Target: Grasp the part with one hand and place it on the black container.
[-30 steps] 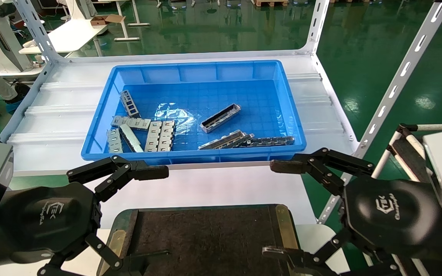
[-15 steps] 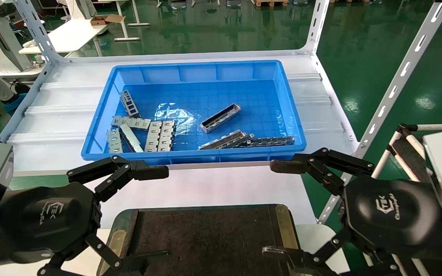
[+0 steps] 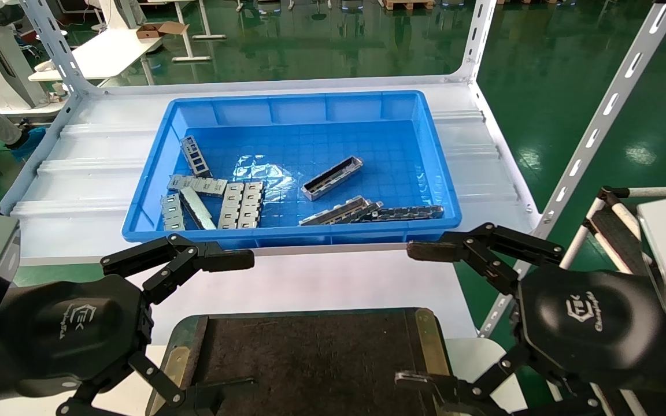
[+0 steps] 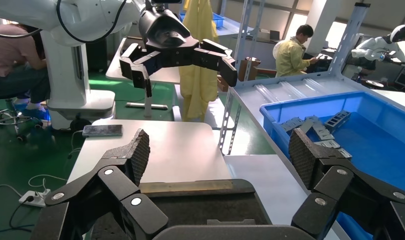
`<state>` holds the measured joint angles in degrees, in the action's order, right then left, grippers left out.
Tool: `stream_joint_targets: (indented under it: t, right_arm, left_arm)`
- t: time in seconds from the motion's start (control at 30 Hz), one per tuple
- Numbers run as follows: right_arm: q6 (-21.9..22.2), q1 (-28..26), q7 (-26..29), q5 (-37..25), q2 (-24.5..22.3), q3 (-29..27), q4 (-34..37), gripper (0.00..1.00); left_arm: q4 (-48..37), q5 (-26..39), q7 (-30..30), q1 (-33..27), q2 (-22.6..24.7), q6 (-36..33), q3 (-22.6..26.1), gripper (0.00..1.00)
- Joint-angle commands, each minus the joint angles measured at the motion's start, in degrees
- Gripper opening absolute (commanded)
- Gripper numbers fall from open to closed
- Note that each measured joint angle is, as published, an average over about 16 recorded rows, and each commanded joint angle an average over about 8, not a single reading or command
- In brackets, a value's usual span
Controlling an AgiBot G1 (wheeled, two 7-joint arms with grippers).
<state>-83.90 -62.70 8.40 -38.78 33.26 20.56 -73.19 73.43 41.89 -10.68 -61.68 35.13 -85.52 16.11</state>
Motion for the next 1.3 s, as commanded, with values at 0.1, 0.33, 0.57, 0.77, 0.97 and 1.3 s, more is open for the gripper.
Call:
stream_joint_targets:
  t: [0.1, 0.33, 0.57, 0.77, 0.97, 1.3]
  right_arm:
    - [0.0, 0.0, 0.0, 0.0, 0.0, 0.0, 0.0, 1.0]
    - [-0.02, -0.01, -0.01, 0.0, 0.0, 0.01, 0.03, 1.0]
    - [-0.02, -0.02, -0.02, 0.01, 0.0, 0.02, 0.03, 1.0]
    - [-0.02, -0.02, -0.02, 0.01, 0.0, 0.03, 0.03, 1.0]
    - [-0.02, -0.03, -0.02, 0.01, 0.0, 0.03, 0.04, 1.0]
    - [-0.01, -0.03, -0.03, 0.02, 0.0, 0.04, 0.04, 1.0]
  left_arm:
    - [-0.01, 0.07, 0.01, -0.03, 0.04, 0.1, 0.0, 1.0]
    - [0.03, 1.61, 0.19, -0.26, 0.79, 1.85, 0.43, 1.0]
    - [-0.79, 4.26, 0.68, -0.97, 2.74, 4.89, 1.28, 1.0]
    - [-3.31, 8.58, 1.01, -3.67, 6.29, 8.77, 2.98, 1.0]
    - [-7.72, 12.77, 2.02, -6.95, 10.96, 11.72, 5.14, 1.0]
    - [-19.42, 19.79, 6.26, -13.76, 19.69, 16.34, 8.55, 1.0]
